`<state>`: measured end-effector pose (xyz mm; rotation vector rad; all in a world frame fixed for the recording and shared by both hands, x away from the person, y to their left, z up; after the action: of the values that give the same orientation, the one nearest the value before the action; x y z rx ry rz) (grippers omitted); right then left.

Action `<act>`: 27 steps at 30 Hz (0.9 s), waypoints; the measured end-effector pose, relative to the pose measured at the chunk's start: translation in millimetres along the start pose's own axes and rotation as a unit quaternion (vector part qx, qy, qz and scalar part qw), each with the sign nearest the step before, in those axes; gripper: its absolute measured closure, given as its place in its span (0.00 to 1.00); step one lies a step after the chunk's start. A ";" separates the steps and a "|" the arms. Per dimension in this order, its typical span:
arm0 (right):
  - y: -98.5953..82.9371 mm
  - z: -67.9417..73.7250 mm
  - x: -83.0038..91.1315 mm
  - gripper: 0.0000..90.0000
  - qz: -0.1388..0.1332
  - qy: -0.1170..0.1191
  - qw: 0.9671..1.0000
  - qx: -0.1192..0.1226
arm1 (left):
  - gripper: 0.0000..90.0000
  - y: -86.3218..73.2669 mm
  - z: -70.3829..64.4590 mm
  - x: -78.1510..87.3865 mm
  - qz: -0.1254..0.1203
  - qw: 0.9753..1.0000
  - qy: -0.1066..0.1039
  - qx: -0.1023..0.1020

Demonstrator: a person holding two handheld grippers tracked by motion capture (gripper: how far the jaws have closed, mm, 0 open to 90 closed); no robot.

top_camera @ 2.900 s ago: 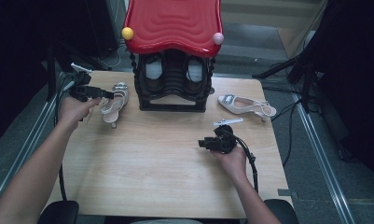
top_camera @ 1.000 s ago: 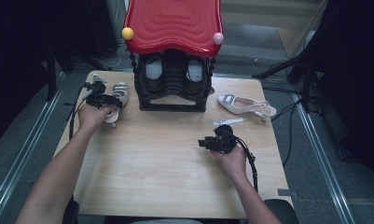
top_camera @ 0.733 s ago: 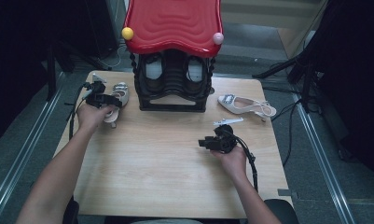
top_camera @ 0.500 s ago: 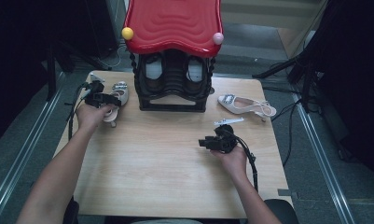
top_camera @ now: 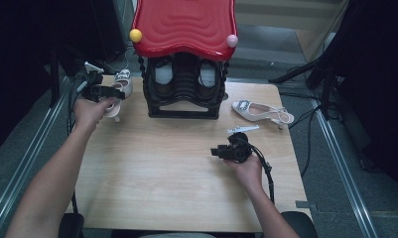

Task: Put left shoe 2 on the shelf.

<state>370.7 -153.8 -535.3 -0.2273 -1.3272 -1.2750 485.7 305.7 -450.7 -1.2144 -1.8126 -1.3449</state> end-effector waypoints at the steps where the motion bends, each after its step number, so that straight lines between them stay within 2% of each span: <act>1: 0.0 0.0 0.2 0.67 0.000 0.000 1.000 -0.001 | 0.35 2.6 -1.7 6.0 0.001 1.000 -0.002 -0.005; 4: 0.1 -0.2 0.2 0.67 -0.001 0.001 1.000 -0.002 | 0.35 10.1 -6.9 22.1 -0.012 1.000 -0.006 -0.007; 7: 0.1 0.0 0.6 0.67 0.000 0.001 1.000 -0.001 | 0.35 19.5 -9.9 37.9 -0.020 1.000 -0.002 -0.008; 10: 0.4 0.0 0.4 0.66 0.000 0.002 1.000 0.000 | 0.35 28.3 -12.7 53.7 -0.030 0.999 -0.010 -0.003; 15: 0.7 0.0 1.0 0.66 -0.002 0.003 1.000 0.000 | 0.35 42.9 -22.1 77.4 -0.047 0.999 -0.005 -0.003; 21: 0.7 1.1 -0.4 0.66 -0.001 0.007 1.000 -0.004 | 0.35 58.9 -41.0 104.1 -0.056 0.998 0.008 -0.027; 27: 0.5 1.4 -0.4 0.66 0.001 0.007 1.000 -0.004 | 0.35 73.2 -52.4 126.6 -0.065 0.998 0.007 -0.025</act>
<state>370.3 -152.4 -534.9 -0.2242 -1.3089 -1.2788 494.3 304.0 -295.6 -1.1260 -1.8850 -1.4755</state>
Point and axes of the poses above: each handheld gripper's, and its own axes: x roughly backward along the jaws, y roughly out of its top, z roughly to its left, the point moved 2 cm from there along -x, roughly forward along the jaws, and after that the axes turned 8 degrees about z, right-handed, at the moved point
